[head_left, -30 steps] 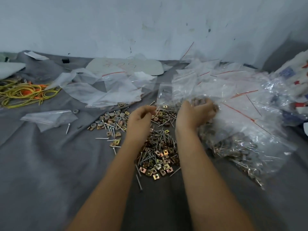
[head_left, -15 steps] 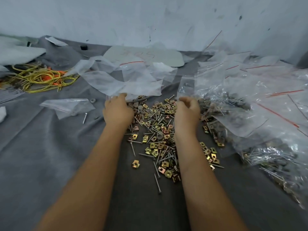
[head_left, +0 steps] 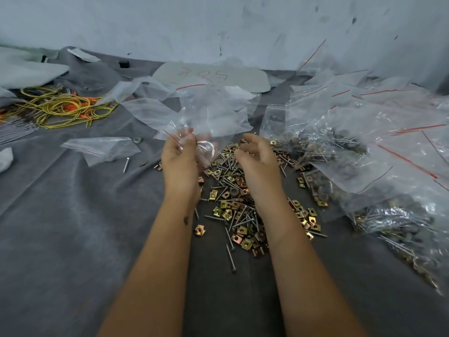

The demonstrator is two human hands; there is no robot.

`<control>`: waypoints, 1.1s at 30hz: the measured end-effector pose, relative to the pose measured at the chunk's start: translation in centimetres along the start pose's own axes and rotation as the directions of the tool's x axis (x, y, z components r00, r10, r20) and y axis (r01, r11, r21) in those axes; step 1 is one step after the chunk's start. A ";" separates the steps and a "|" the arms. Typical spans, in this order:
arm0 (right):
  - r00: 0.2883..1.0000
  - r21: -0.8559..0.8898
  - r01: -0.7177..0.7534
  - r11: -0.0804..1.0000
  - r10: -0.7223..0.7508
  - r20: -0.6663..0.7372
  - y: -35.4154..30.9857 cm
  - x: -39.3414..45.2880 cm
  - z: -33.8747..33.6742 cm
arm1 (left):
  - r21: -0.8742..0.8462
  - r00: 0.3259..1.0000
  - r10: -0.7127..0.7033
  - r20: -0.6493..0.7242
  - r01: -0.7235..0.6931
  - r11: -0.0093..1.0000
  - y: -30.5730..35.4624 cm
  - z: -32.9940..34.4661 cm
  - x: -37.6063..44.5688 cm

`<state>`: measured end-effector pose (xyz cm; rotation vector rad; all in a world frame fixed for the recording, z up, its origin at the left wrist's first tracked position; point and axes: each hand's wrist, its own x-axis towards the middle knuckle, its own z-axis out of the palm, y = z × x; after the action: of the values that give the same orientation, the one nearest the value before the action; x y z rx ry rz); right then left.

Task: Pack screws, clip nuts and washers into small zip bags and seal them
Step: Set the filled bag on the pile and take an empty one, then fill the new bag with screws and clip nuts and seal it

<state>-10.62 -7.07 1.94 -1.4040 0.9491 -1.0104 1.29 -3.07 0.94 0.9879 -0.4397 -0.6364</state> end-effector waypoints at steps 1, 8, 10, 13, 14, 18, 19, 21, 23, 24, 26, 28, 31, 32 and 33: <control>1.000 0.053 -0.026 0.998 0.025 0.019 0.2 0.0 -0.1 | -0.118 0.997 -0.059 0.044 0.064 0.991 0.0 0.1 0.0; 0.997 0.327 -0.006 0.945 -0.018 0.069 0.0 0.1 -1.1 | -0.037 0.974 -0.127 0.187 0.136 0.990 0.3 -0.8 0.0; 0.997 0.287 0.061 0.956 -0.069 0.019 0.1 0.2 -1.2 | 0.080 0.970 -0.097 0.224 0.081 0.993 0.3 -1.1 -0.2; 0.984 0.231 0.148 0.962 -0.120 -0.132 0.0 0.1 -1.5 | 0.188 0.968 -0.052 0.247 0.004 0.982 0.2 -1.3 -0.4; 0.975 0.216 0.158 0.964 -0.118 -0.188 0.1 0.2 -1.6 | 0.208 0.970 -0.038 0.239 -0.013 0.978 0.2 -1.4 -0.4; 0.955 0.204 0.147 0.968 -0.085 -0.284 0.5 0.2 -2.0 | 0.191 0.974 -0.036 0.224 -0.008 0.981 0.3 -1.8 -0.3; 0.948 0.189 0.148 0.971 -0.085 -0.307 0.6 0.3 -2.1 | 0.173 0.975 -0.050 0.216 0.013 0.985 0.4 -1.9 -0.2; 0.931 0.161 0.157 0.974 -0.092 -0.354 0.7 0.4 -2.4 | 0.124 0.981 -0.040 0.189 0.016 0.992 0.6 -2.1 0.2; 0.918 0.127 0.160 0.979 -0.100 -0.384 0.9 0.6 -2.6 | 0.080 0.984 0.016 0.179 -0.031 0.996 0.7 -2.3 0.4; 0.914 0.105 0.164 0.981 -0.111 -0.390 1.1 0.7 -2.6 | 0.066 0.983 0.038 0.178 -0.050 0.997 0.8 -2.3 0.4; 0.915 0.065 0.169 0.983 -0.132 -0.381 1.3 0.8 -2.5 | 0.051 0.984 0.039 0.175 -0.049 0.998 0.8 -2.4 0.5; 0.928 0.069 0.173 0.983 -0.139 -0.347 1.3 0.7 -2.3 | 0.103 0.982 0.011 0.187 -0.031 0.994 0.7 -2.3 0.5; 0.952 0.143 0.184 0.972 -0.140 -0.272 0.8 0.4 -2.1 | 0.372 0.972 0.031 0.235 -0.119 0.920 0.2 -2.1 0.1; 0.963 0.192 0.186 0.964 -0.140 -0.230 0.5 0.2 -2.1 | 0.480 0.966 0.064 0.252 -0.182 0.858 0.0 -1.9 -0.2; 0.974 0.249 0.182 0.951 -0.139 -0.181 0.4 0.1 -2.1 | 0.553 0.957 0.103 0.270 -0.242 0.798 0.0 -1.7 -0.5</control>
<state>-12.60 -7.89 1.66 -1.2022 0.7892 -1.3395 1.93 -1.64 0.06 1.4431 -0.9607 -0.4497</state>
